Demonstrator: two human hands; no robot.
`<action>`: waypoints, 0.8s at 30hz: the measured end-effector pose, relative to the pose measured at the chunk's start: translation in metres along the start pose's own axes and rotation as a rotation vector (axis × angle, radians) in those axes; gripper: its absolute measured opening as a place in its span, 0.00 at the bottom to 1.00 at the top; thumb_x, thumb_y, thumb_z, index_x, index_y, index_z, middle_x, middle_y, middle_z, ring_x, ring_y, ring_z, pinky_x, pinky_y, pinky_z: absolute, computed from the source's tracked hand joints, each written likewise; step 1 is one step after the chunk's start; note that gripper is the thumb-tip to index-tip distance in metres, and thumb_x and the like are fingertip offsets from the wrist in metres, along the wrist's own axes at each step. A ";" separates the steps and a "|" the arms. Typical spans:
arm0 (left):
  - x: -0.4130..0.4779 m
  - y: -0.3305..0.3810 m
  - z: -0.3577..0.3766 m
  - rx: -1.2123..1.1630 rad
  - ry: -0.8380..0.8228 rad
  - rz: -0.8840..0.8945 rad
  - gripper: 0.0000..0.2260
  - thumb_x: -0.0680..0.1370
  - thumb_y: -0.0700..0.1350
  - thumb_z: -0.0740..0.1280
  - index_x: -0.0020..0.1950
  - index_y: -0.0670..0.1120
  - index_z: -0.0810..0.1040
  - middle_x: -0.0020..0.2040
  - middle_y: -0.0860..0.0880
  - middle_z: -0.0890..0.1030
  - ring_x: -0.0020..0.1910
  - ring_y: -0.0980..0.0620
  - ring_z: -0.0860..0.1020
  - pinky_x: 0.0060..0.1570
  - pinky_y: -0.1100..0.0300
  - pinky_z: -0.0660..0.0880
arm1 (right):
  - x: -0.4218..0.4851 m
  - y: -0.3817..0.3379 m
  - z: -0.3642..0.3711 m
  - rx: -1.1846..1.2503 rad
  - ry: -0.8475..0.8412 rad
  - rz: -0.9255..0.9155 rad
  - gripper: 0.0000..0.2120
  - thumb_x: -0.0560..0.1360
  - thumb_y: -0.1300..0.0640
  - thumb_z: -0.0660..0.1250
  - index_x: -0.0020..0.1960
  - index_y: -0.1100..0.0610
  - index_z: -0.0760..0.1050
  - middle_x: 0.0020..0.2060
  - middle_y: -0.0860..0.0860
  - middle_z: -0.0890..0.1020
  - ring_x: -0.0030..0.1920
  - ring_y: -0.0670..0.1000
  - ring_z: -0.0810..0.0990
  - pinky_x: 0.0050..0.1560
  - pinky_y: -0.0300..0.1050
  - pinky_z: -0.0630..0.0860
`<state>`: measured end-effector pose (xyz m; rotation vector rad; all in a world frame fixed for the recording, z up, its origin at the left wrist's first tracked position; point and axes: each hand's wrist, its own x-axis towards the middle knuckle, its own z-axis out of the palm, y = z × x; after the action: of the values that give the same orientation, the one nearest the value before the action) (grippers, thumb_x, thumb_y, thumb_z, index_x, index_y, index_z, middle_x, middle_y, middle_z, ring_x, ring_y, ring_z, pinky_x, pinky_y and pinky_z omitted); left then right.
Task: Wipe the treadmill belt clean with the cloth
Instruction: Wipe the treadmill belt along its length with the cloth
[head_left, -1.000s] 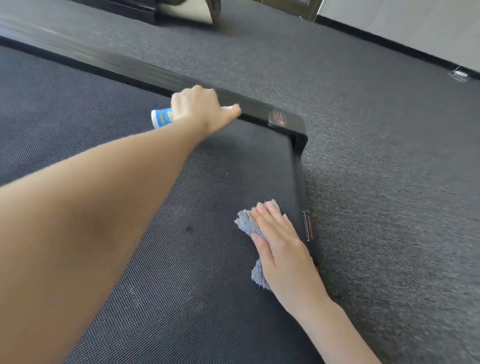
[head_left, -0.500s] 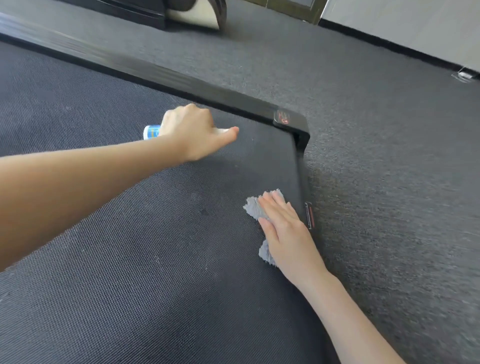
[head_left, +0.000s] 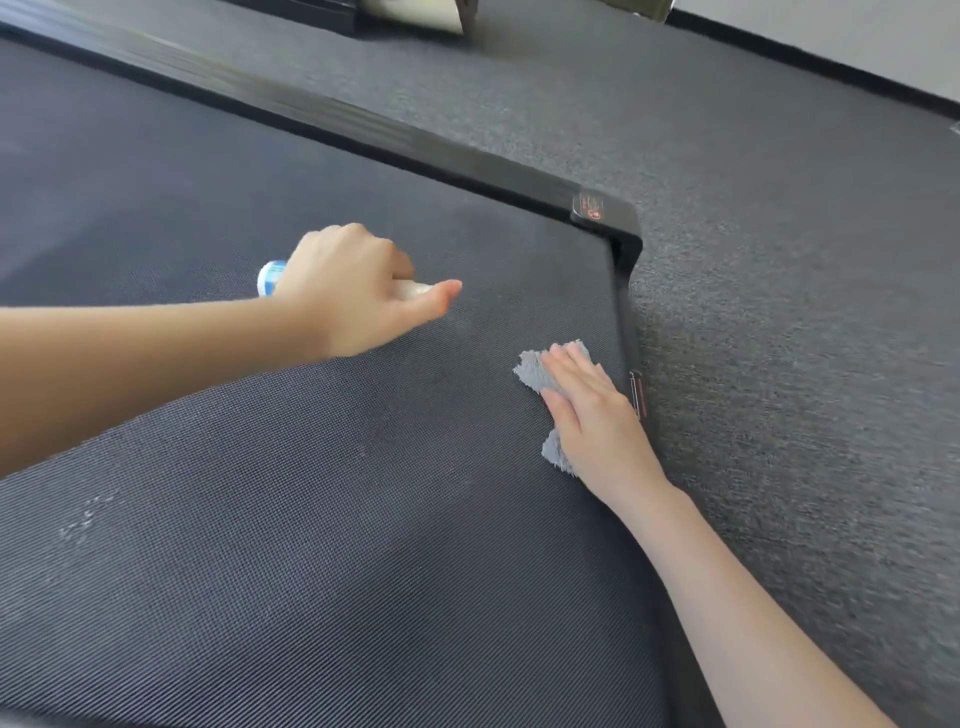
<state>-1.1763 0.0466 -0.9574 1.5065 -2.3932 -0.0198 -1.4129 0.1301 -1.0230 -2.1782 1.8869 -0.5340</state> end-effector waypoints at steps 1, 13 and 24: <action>-0.010 -0.002 -0.002 0.015 0.028 0.040 0.32 0.70 0.70 0.45 0.27 0.42 0.64 0.26 0.44 0.69 0.30 0.43 0.69 0.26 0.62 0.53 | 0.000 0.000 0.000 -0.002 -0.003 0.005 0.20 0.81 0.58 0.53 0.73 0.58 0.60 0.73 0.49 0.62 0.75 0.45 0.52 0.71 0.35 0.43; -0.091 0.014 -0.036 0.070 -0.062 0.089 0.33 0.71 0.72 0.47 0.27 0.43 0.65 0.26 0.47 0.72 0.29 0.44 0.71 0.28 0.60 0.59 | -0.002 -0.004 -0.002 -0.042 -0.004 0.024 0.19 0.81 0.59 0.54 0.71 0.61 0.64 0.71 0.54 0.66 0.74 0.49 0.58 0.68 0.32 0.48; -0.154 0.001 -0.048 0.179 -0.121 0.119 0.33 0.63 0.72 0.36 0.27 0.44 0.63 0.25 0.51 0.70 0.26 0.49 0.68 0.26 0.61 0.54 | -0.005 -0.014 -0.005 0.053 -0.008 0.117 0.19 0.81 0.59 0.55 0.72 0.59 0.63 0.73 0.52 0.63 0.74 0.47 0.55 0.70 0.37 0.48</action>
<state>-1.1030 0.1904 -0.9507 1.4732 -2.6390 0.1372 -1.4022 0.1379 -1.0139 -2.0191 1.9585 -0.5453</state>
